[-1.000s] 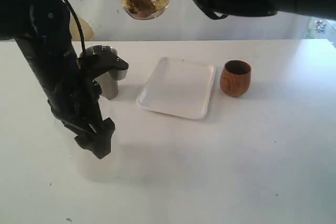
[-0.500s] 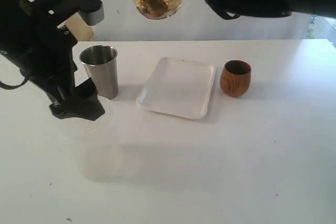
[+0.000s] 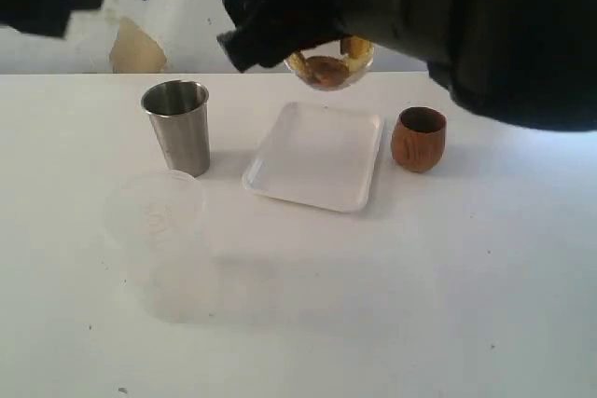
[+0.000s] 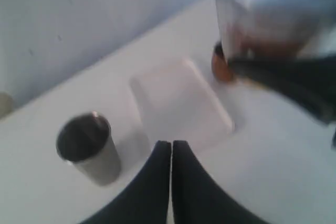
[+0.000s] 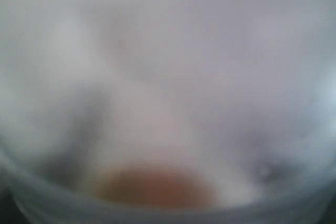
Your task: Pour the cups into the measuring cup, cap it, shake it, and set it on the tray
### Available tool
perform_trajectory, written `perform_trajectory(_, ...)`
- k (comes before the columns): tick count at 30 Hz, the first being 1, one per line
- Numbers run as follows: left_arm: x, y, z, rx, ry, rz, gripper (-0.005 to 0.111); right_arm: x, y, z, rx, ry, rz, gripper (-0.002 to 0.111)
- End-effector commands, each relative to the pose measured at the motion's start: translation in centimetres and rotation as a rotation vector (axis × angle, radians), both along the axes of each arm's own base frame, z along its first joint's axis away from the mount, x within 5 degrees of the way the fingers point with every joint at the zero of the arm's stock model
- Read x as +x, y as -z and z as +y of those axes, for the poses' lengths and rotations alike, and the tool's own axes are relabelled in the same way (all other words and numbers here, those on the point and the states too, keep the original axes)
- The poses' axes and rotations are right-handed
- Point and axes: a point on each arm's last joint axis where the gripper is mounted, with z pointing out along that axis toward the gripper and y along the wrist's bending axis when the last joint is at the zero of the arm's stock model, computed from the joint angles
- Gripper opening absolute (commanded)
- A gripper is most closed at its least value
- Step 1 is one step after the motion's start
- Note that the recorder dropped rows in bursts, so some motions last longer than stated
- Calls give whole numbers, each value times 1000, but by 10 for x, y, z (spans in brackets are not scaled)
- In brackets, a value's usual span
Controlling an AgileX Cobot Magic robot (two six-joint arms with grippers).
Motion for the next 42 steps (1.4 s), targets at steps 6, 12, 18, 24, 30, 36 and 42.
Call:
perform_trajectory(6, -66, 51, 49, -429, -84, -377, 1, 25, 68, 19, -346, -14, 13, 0)
perform_trajectory(12, -88, 80, 66, -475, -86, -535, 0, 44, 106, 30, -554, 6, -15, 0)
perform_trajectory(18, -98, 101, 78, -523, -144, -587, 0, 50, 122, 41, -688, -75, -92, 0)
perform_trajectory(24, -95, 117, 89, -535, -264, -578, 0, 43, 134, 67, -826, -247, -219, 0)
perform_trajectory(30, -92, 129, 93, -546, -324, -561, 0, 51, 141, 74, -865, -196, -252, 0)
perform_trajectory(36, -92, 131, 93, -542, -327, -559, 0, 55, 136, 71, -900, -127, -314, 0)
perform_trajectory(42, -92, 131, 93, -540, -327, -560, 0, 59, 135, 67, -922, -120, -333, 0)
